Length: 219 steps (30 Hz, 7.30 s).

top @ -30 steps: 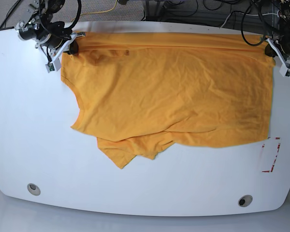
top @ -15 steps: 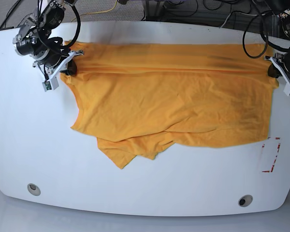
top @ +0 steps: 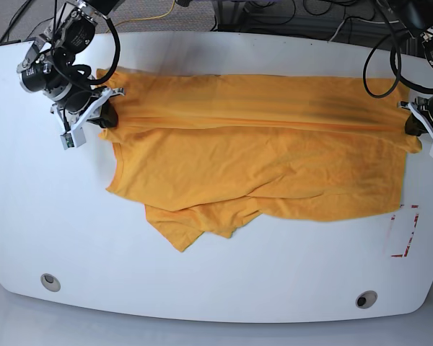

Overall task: Layout the t-shirt on the table in an organized manner, then fold the t-shirt properly
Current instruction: 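Pull the held shirt edge taut between both grippers, then release the right gripper and regrasp the shirt edge beside it, then lift the shirt edge with both grippers and pull it taut, then lower the shirt and release the right gripper from its edge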

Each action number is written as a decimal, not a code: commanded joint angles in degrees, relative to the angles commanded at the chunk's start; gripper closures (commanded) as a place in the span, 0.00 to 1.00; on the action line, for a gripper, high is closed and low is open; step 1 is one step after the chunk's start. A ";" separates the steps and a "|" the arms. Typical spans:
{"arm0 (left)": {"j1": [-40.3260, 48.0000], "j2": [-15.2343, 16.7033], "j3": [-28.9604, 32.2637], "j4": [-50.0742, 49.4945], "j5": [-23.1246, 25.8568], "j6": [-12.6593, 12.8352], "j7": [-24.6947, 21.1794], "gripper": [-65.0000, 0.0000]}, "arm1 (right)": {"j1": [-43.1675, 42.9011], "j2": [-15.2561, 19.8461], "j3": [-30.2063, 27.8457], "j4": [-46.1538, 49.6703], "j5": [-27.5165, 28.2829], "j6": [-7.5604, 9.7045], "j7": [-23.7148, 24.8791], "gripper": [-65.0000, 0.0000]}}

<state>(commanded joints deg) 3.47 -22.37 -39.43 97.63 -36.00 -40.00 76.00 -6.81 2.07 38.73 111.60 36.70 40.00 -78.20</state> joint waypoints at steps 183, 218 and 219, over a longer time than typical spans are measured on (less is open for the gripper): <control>24.00 -2.99 3.08 -3.16 9.76 0.00 -8.97 0.83 | -25.49 7.21 0.79 -1.32 -5.89 0.00 18.29 0.78; 14.51 -2.99 -3.08 7.21 6.86 0.00 -4.57 0.56 | -15.21 5.63 -11.16 -1.49 -2.02 0.00 18.29 0.11; 14.24 -2.99 -3.25 7.21 6.86 0.00 -4.13 0.56 | -14.95 5.36 -11.16 -1.76 -2.46 0.00 18.29 0.11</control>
<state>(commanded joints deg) 17.71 -25.36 -42.68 104.84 -29.14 -40.00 71.87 -21.76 7.43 27.56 109.85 34.24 40.00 -59.91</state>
